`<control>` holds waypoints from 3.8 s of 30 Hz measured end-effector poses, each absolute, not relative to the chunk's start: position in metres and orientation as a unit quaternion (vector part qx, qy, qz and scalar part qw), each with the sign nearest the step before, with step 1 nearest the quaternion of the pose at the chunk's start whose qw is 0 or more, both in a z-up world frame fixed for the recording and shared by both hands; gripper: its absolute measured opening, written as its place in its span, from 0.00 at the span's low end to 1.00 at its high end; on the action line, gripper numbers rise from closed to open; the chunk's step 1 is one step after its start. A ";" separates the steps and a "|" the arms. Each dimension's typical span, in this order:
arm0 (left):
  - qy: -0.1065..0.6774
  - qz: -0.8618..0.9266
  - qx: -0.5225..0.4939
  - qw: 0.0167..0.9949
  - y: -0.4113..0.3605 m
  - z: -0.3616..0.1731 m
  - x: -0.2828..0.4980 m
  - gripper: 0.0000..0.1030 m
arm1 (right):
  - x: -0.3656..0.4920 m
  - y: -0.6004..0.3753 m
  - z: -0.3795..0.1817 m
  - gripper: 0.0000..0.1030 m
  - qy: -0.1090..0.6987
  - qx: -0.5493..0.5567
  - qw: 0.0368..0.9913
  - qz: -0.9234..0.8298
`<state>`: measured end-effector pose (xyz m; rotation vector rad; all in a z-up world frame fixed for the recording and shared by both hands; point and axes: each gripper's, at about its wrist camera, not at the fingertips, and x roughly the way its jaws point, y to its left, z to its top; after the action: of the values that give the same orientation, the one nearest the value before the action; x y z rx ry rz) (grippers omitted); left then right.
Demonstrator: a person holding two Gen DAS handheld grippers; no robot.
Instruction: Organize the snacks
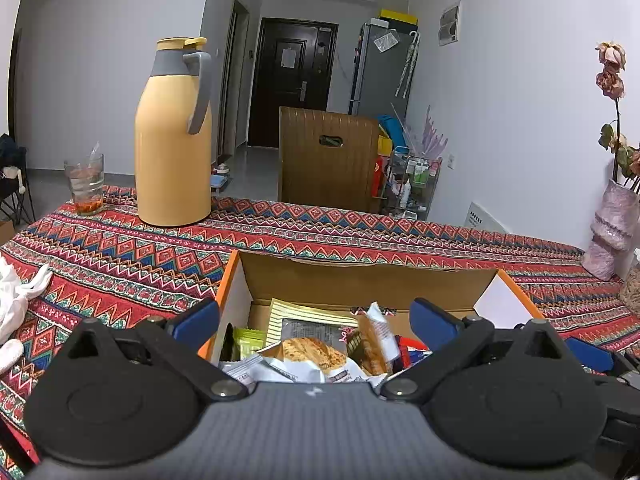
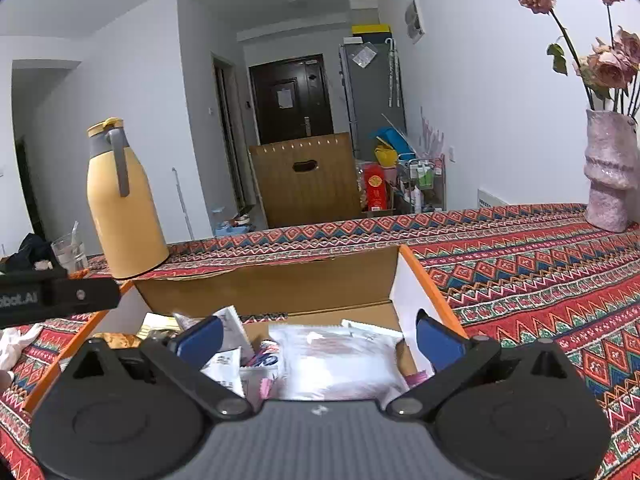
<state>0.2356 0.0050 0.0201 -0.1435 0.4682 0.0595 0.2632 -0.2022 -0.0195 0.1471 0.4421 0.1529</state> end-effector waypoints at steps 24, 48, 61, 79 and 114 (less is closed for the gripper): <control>0.193 0.027 -0.026 0.980 0.001 0.059 0.133 1.00 | 0.167 -0.210 0.020 1.00 0.172 0.037 0.980 0.092; 0.255 -0.005 -0.024 0.967 0.003 0.007 0.021 1.00 | 0.046 -0.232 -0.016 1.00 0.235 0.044 0.964 0.113; 0.271 -0.010 -0.024 0.962 0.002 -0.003 0.016 1.00 | 0.041 -0.234 -0.026 1.00 0.254 0.047 0.960 0.107; 0.274 -0.012 -0.023 0.961 -0.002 -0.005 0.016 1.00 | 0.042 -0.234 -0.028 1.00 0.256 0.046 0.960 0.108; 0.273 -0.013 -0.023 0.962 -0.002 -0.006 0.015 1.00 | 0.042 -0.234 -0.028 1.00 0.257 0.045 0.959 0.107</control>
<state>0.0149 -0.0021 -0.0056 -0.0462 0.5538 -0.0258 0.0423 -0.2343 -0.0281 0.0921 0.5210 0.2177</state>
